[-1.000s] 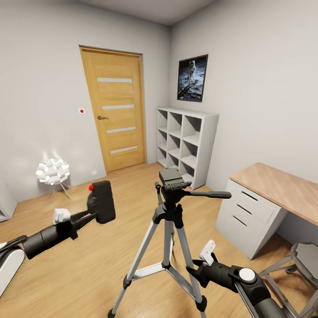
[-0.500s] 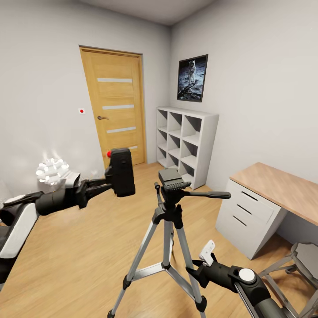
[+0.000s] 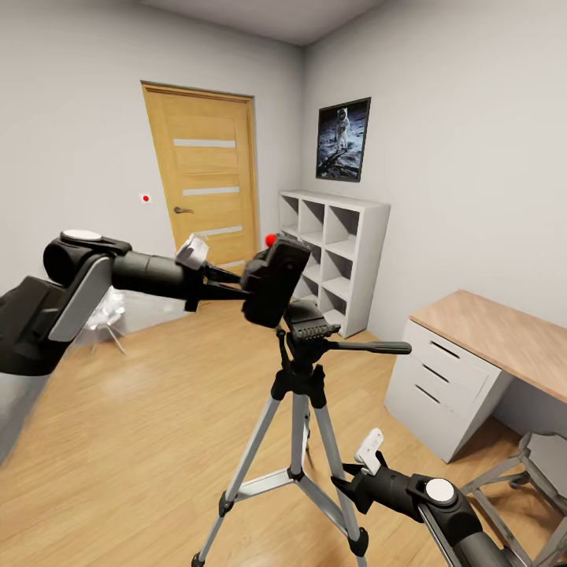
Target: Attach the digital camera to the camera tripod in the bedroom.
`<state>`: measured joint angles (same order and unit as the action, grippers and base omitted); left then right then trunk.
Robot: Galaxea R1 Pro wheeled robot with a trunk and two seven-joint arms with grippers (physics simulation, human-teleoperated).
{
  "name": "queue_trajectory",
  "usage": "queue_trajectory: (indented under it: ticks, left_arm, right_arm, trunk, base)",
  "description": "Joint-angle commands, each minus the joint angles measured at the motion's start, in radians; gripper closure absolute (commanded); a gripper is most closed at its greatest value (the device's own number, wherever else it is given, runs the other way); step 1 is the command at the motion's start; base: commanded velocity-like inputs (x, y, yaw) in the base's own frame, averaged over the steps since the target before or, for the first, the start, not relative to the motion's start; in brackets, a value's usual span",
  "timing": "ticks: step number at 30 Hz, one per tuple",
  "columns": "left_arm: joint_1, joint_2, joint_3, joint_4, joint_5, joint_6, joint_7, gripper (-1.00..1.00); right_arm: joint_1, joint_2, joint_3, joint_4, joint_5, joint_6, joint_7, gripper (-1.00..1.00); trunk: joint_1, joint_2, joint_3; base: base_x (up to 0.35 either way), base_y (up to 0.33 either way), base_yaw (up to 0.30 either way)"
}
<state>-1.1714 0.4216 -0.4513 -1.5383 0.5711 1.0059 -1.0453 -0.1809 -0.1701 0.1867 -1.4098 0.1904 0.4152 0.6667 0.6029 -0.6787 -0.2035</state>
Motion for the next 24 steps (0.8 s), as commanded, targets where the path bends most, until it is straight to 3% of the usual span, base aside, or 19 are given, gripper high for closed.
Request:
queue_trajectory:
  ticks: [1,5,9,10,14,15,16,20,24]
  left_arm:
    - [-0.044,0.001,-0.026,0.012,-0.001,0.012,-0.005,1.00]
    - [-0.203,0.000,-0.127,0.067,-0.003,0.030,-0.028,1.00]
    - [-0.347,0.000,-0.256,0.121,-0.008,0.036,-0.092,1.00]
    - [-0.347,0.000,-0.256,0.121,-0.008,0.036,-0.092,1.00]
    - [-0.498,-0.001,-0.394,0.178,-0.034,0.033,-0.167,1.00]
    - [-0.570,-0.006,-0.461,0.213,-0.056,0.033,-0.201,1.00]
    - [-0.570,-0.006,-0.461,0.213,-0.056,0.033,-0.201,1.00]
    - [-0.687,-0.042,-0.595,0.299,-0.105,0.031,-0.267,1.00]
    - [-0.780,-0.111,-0.703,0.392,-0.152,0.027,-0.338,1.00]
  right_arm:
    - [0.000,0.000,0.001,-0.002,0.009,0.007,0.005,1.00]
    - [0.000,0.000,0.001,0.000,0.009,0.007,0.005,1.00]
    - [0.000,0.001,0.002,0.002,0.010,0.007,0.005,1.00]
    - [0.000,0.001,0.002,0.002,0.010,0.007,0.005,1.00]
    - [0.000,0.000,0.011,0.006,0.010,0.007,0.005,1.00]
    - [0.000,0.000,0.016,0.007,0.011,0.007,0.005,1.00]
    - [0.000,0.000,0.016,0.007,0.011,0.007,0.005,1.00]
    - [-0.001,0.000,0.022,0.009,0.013,0.007,0.004,1.00]
    - [-0.001,0.001,0.025,0.010,0.012,0.007,0.004,1.00]
  trunk:
    - [0.000,-0.001,-0.002]
    - [0.000,-0.001,-0.002]
    - [0.000,-0.001,-0.002]
    - [0.000,-0.001,-0.002]
    - [0.000,-0.001,-0.002]
    - [0.000,-0.001,-0.002]
    - [0.000,-0.001,-0.002]
    - [0.000,-0.001,-0.002]
    - [0.000,-0.001,-0.002]
  base:
    - [0.000,0.000,0.000]
    - [0.000,0.000,0.000]
    - [0.000,0.000,0.000]
    - [0.000,0.000,0.000]
    - [0.000,0.000,0.000]
    - [0.000,0.000,0.000]
    - [0.000,0.000,0.000]
    - [0.000,0.000,0.000]
    - [0.000,0.000,0.000]
